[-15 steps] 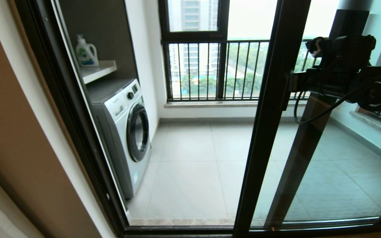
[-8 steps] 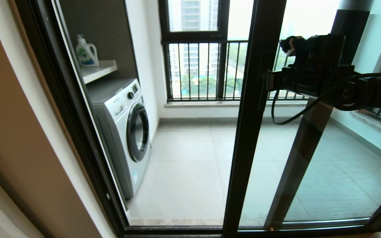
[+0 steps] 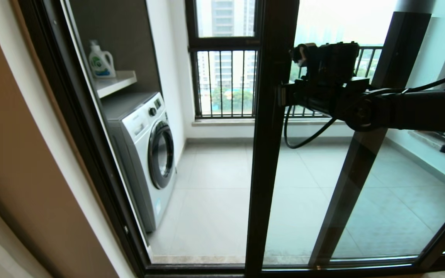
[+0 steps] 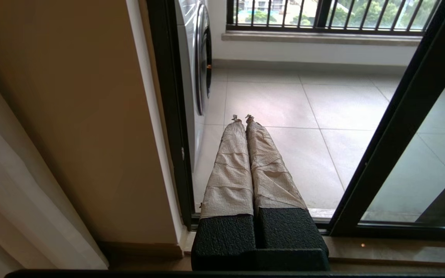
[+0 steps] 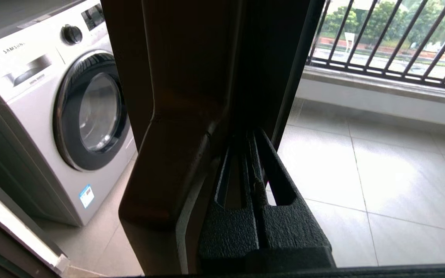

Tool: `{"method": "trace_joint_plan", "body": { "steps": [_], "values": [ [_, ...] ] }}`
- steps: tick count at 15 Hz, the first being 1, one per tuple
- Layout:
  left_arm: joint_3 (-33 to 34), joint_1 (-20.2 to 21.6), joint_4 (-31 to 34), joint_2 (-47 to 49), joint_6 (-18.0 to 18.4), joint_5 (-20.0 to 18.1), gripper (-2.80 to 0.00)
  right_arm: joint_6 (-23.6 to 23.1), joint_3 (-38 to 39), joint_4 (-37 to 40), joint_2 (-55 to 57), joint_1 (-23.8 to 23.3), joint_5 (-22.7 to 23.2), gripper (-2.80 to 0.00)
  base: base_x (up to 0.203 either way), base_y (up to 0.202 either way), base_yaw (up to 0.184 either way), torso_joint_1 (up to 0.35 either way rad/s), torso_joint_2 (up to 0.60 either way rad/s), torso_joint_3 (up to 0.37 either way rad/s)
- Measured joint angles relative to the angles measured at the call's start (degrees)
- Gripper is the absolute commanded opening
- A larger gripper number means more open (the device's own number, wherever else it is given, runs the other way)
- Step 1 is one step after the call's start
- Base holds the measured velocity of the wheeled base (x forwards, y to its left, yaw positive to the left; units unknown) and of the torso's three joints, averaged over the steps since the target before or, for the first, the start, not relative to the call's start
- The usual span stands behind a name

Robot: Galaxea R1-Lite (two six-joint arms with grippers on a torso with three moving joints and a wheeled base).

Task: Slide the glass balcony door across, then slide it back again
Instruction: Close the slid door

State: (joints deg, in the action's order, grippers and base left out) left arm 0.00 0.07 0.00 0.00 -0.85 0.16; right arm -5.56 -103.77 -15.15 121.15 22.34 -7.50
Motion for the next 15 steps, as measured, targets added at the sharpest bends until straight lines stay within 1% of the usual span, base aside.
{"method": "trace_joint_plan", "body": {
  "steps": [3, 5, 11, 15],
  "values": [
    [0.00, 0.00, 0.00, 0.00, 0.00, 0.00, -2.80, -0.02, -5.51, 0.19, 3.31, 3.60, -2.03, -2.80, 0.000, 0.000, 0.000, 0.000, 0.00, 0.000],
    [0.00, 0.00, 0.00, 0.00, 0.00, 0.00, -2.80, -0.08, -7.45, -0.19, 5.11, 6.19, -2.65, -2.80, 0.000, 0.000, 0.000, 0.000, 0.00, 0.000],
    [0.00, 0.00, 0.00, 0.00, 0.00, 0.00, -2.80, -0.10, -8.14, -0.23, 8.41, 12.16, -1.81, -2.80, 0.000, 0.000, 0.000, 0.000, 0.00, 0.000],
    [0.00, 0.00, 0.00, 0.00, 0.00, 0.00, -2.80, 0.02, -8.27, -0.22, 9.69, 14.15, -2.05, -2.80, 0.000, 0.000, 0.000, 0.000, 0.00, 0.000]
  ]
}}
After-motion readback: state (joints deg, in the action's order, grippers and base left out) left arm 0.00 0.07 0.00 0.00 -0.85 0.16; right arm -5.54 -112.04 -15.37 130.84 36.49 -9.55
